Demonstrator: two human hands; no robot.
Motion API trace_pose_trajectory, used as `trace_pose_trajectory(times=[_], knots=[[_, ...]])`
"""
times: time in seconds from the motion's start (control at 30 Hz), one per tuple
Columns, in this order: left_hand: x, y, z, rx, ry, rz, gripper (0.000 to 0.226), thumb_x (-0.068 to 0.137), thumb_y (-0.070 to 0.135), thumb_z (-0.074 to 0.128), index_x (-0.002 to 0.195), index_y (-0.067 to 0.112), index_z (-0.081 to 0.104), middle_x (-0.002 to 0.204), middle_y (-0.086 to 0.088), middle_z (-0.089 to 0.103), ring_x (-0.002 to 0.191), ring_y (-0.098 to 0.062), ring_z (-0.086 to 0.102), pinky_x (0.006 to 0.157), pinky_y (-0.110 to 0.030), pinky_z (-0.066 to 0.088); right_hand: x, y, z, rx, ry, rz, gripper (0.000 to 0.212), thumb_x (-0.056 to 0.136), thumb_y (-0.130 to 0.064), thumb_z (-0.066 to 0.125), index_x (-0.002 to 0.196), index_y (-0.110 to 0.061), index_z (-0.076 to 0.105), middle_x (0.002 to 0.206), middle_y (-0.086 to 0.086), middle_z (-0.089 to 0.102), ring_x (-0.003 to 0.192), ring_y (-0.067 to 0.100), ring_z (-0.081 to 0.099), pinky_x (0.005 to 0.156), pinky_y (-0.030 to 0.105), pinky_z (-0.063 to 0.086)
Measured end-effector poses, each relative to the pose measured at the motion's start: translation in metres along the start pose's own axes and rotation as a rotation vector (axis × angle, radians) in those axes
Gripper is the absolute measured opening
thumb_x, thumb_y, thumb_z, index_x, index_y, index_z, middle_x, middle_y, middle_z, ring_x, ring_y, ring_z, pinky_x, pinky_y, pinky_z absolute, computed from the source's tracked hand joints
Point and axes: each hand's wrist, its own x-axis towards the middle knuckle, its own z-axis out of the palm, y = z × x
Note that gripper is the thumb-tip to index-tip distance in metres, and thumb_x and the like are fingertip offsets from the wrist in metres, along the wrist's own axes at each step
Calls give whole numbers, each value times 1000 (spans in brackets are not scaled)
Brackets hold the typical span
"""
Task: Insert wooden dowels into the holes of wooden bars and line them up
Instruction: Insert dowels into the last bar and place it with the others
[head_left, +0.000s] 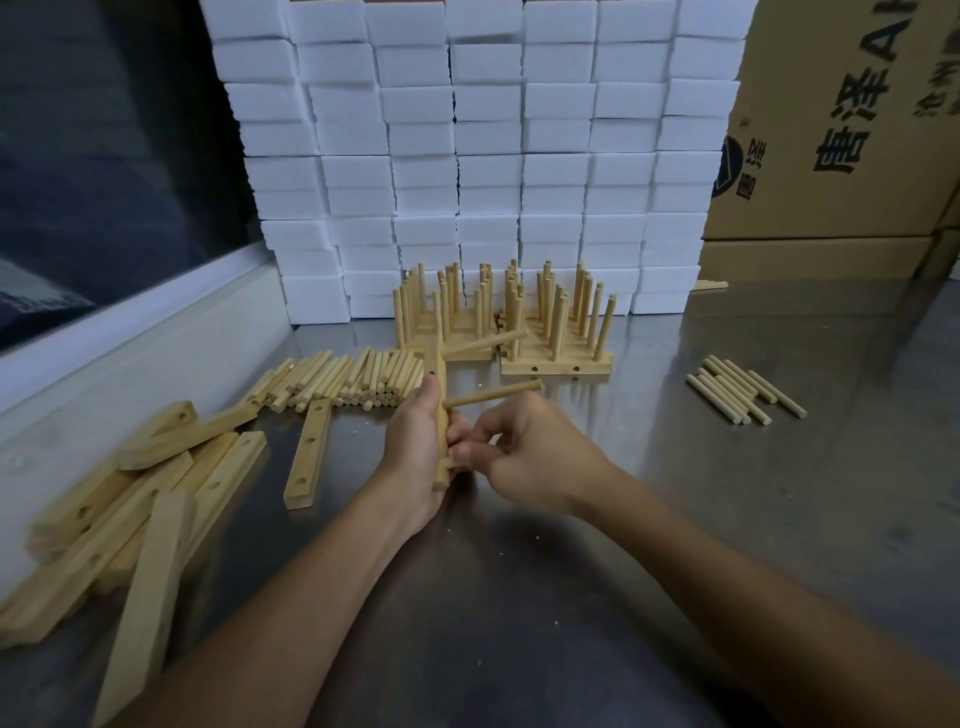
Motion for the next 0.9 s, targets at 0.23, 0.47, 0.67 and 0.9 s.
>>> trace_pose_trajectory(times=[0.23, 0.47, 0.67, 0.9], knots=[[0, 0, 0, 4, 5, 2, 45, 106, 43, 31, 73, 13, 38, 52, -1, 34, 38, -12, 31, 37, -19, 28, -1, -2, 1, 65, -12, 51, 21, 91, -28, 68, 77, -14, 75, 58, -12, 55, 52, -1, 51, 55, 17, 39], [-2, 3, 3, -174, 12, -80, 60, 104, 43, 38, 52, 13, 46, 46, -1, 37, 33, -11, 32, 32, -15, 26, -11, -14, -3, -573, 63, -333, 25, 94, -33, 49, 82, -23, 67, 64, -3, 46, 61, 24, 41, 60, 32, 35], [-4, 1, 4, -91, 33, -19, 42, 106, 40, 35, 75, 12, 40, 50, -1, 34, 34, -11, 29, 37, -17, 24, -3, -7, 2, -218, 16, -69, 36, 93, -24, 60, 62, -7, 68, 49, 3, 49, 47, 15, 43, 54, 29, 40], [-2, -2, 5, -29, 22, 28, 33, 106, 40, 32, 87, 14, 39, 58, -3, 30, 38, -13, 31, 39, -20, 28, 1, 6, 3, 78, -32, 65, 37, 94, -22, 63, 62, -6, 73, 41, -7, 45, 38, 5, 41, 43, 14, 32]])
